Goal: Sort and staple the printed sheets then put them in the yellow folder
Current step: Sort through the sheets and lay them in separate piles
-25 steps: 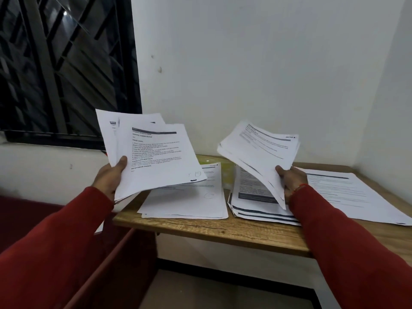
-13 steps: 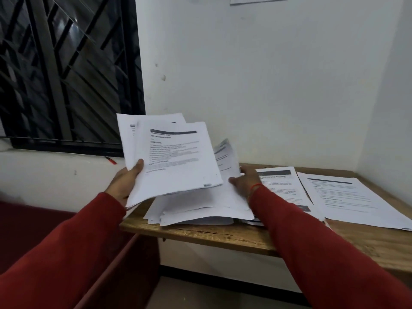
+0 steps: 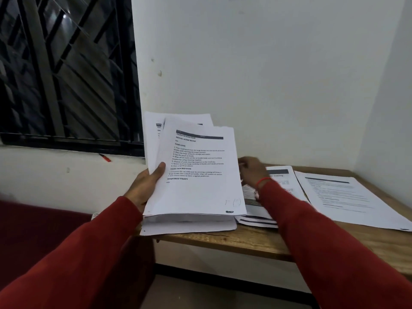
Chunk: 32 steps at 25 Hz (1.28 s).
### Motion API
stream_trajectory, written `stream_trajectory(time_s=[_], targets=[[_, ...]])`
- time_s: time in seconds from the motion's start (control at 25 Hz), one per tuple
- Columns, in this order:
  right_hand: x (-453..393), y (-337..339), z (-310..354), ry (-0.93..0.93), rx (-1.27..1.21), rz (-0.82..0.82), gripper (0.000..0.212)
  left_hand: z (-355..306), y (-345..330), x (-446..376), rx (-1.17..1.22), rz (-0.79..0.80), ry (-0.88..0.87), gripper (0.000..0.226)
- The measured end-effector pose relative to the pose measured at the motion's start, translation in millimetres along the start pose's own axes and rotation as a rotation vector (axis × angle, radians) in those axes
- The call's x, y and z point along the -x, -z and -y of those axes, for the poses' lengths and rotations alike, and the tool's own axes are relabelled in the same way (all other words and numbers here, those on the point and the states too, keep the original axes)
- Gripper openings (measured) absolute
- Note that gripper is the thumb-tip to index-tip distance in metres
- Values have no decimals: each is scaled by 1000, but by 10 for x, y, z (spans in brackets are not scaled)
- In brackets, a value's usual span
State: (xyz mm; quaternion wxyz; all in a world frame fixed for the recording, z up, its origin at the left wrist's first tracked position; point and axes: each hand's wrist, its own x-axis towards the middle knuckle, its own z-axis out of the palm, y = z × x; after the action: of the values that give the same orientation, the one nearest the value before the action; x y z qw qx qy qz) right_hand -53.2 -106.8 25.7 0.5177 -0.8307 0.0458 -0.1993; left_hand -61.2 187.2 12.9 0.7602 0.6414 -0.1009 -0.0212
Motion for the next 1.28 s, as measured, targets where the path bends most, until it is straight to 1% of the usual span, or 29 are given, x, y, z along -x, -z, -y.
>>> stream_trajectory(time_s=[0.08,0.12,0.24,0.32,0.44,0.52,0.6,0.72,0.8,0.92,1.0,1.08,1.16,1.28], targets=[[119,406,-13,-11,-214,36,27,21,-177,-57,29,43,-16,28],[162,628,-61,-12,-256,52,30,35,-306,-98,45,71,-23,28],[307,1230,-221,22,-200,94,40,89,-798,-250,76,146,-45,30],[376,1492,-389,28,-215,94,42,172,-1217,-371,57,193,-49,35],[397,1644,-721,44,-324,-18,30,343,-1785,-514,34,270,-7,44],[362,1634,-824,51,-410,-102,23,428,-1984,-583,41,351,54,48],[310,1677,-847,22,-456,-145,27,501,-2103,-659,-7,390,55,48],[259,1919,-850,-7,-373,-102,45,579,-2141,-741,-29,311,20,38],[232,2227,-962,11,-336,-175,52,649,-2148,-751,-36,266,-5,32],[275,2740,-1168,7,-343,-392,56,713,-2165,-746,-47,220,-35,25],[330,3029,-1253,-24,-396,-558,57,725,-2183,-759,-52,228,-44,27],[357,3214,-1283,-63,-448,-682,56,740,-2200,-759,-69,239,-30,32],[351,3280,-1277,-90,-501,-725,55,741,-2207,-738,-64,248,-22,27],[325,3267,-1263,-92,-519,-690,54,728,-2222,-711,-48,252,-12,20]])
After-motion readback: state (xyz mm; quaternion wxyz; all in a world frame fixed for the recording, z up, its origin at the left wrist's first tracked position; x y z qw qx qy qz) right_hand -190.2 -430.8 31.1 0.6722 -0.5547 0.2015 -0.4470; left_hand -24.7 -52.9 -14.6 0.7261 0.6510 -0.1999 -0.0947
